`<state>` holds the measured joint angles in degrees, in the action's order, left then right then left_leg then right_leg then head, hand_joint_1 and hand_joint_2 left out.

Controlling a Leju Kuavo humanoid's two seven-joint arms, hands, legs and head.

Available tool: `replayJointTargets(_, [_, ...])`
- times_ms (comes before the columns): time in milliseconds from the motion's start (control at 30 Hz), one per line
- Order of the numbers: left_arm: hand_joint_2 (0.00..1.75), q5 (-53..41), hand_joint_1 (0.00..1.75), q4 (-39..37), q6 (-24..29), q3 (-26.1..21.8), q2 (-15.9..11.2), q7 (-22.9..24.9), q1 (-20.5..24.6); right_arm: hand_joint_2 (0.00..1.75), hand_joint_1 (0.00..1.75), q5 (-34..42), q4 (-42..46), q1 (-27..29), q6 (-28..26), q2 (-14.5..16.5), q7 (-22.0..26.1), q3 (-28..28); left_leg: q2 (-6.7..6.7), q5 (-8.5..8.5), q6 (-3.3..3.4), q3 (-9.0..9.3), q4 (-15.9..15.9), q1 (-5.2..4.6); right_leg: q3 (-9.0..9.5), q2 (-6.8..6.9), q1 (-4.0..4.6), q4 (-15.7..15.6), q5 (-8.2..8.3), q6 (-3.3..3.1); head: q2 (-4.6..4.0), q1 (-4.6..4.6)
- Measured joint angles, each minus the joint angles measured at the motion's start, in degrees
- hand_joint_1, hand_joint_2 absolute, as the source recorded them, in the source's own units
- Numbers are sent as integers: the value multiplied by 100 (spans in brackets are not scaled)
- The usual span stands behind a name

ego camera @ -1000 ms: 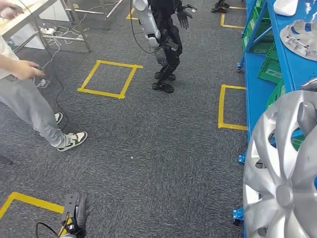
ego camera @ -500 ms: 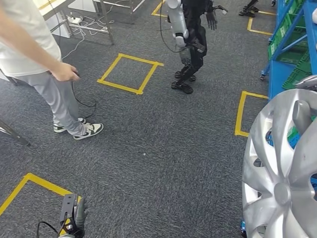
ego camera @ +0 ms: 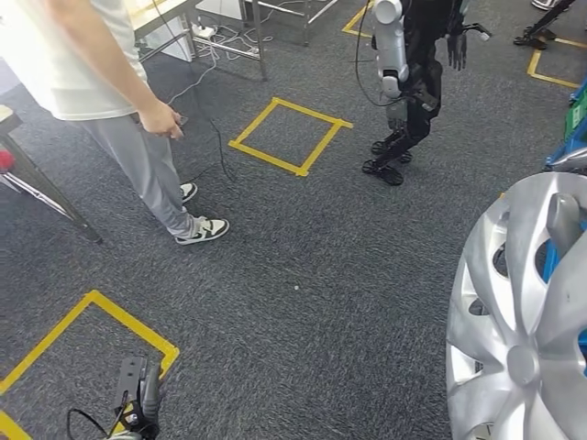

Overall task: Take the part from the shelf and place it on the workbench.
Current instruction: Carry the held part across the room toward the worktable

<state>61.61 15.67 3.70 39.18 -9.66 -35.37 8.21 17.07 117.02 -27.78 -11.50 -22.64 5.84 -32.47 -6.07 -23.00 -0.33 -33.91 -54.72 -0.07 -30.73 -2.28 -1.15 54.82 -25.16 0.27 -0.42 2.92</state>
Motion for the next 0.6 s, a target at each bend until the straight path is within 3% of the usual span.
replayJointTargets(67, [0, 0, 0, 0, 1, -2, -10, 0, 17, 175, 175, 0, 1, -11, 7, 2, 5, 1, 234, -252, -60, -203, -429, -6, 36, 125, -29, -61, 31, -48, 0, 39])
replayJointTargets(133, [0, -1, 0, 0, 1, -3, -9, 2, 40, 175, 175, 1, 1, -15, 10, 2, 10, 2, 469, -613, -117, -607, -1234, 22, 37, 248, -14, -69, 31, -70, 0, 79])
replayJointTargets(200, [0, -2, 0, 0, 1, -3, -5, 10, 34, 175, 175, 5, 0, -8, 10, 2, 9, 1, 543, -709, -157, -862, -1693, 59, 37, 367, -13, -69, 20, -69, 0, 93])
replayJointTargets(233, [0, -2, 0, 0, 2, -3, -5, 14, 28, 175, 175, 9, 0, -5, 9, 2, 9, 1, 564, -603, -169, -825, -1595, 75, 42, 421, -18, -68, 12, -62, 0, 102])
replayJointTargets(300, [0, -2, 0, 0, 4, -4, -14, 19, 26, 175, 175, 17, 0, -4, 5, 3, 11, 2, 698, -207, -171, -423, -807, 94, 70, 522, -25, -68, -13, -26, 0, 115])
replayJointTargets(367, [0, -3, 0, 1, 6, -6, -21, 26, 39, 175, 175, 19, 0, -7, 3, 2, 16, 6, 858, 32, -128, -54, -87, 66, 95, 604, -3, -60, -50, 35, 0, 129])
replayJointTargets(400, [0, -3, 0, 1, 7, -7, -21, 31, 44, 175, 175, 21, 0, -10, 2, 2, 20, 8, 887, 49, -95, 11, 49, 47, 107, 640, 14, -59, -68, 69, 0, 124])
replayJointTargets(500, [0, -4, 0, 1, 11, -8, -21, 54, 40, 175, 175, 29, 1, -18, -2, 3, 24, 9, 771, 31, -5, 6, 70, 21, 145, 723, 21, -70, -103, 148, 0, 92])
replayJointTargets(567, [0, -13, 0, 2, 29, -8, -21, 78, 40, 175, 175, 32, 1, -19, -5, 3, 28, 14, 698, 38, 52, 32, 91, 44, 89, 589, -4, 81, -230, 196, 0, 80])
replayJointTargets(600, [0, -21, 0, 2, 45, -8, -21, 90, 43, 175, 175, 33, 2, -19, -9, 2, 32, 19, 660, 41, 86, 49, 100, 57, -17, 476, -11, 326, -378, 213, 0, 65])
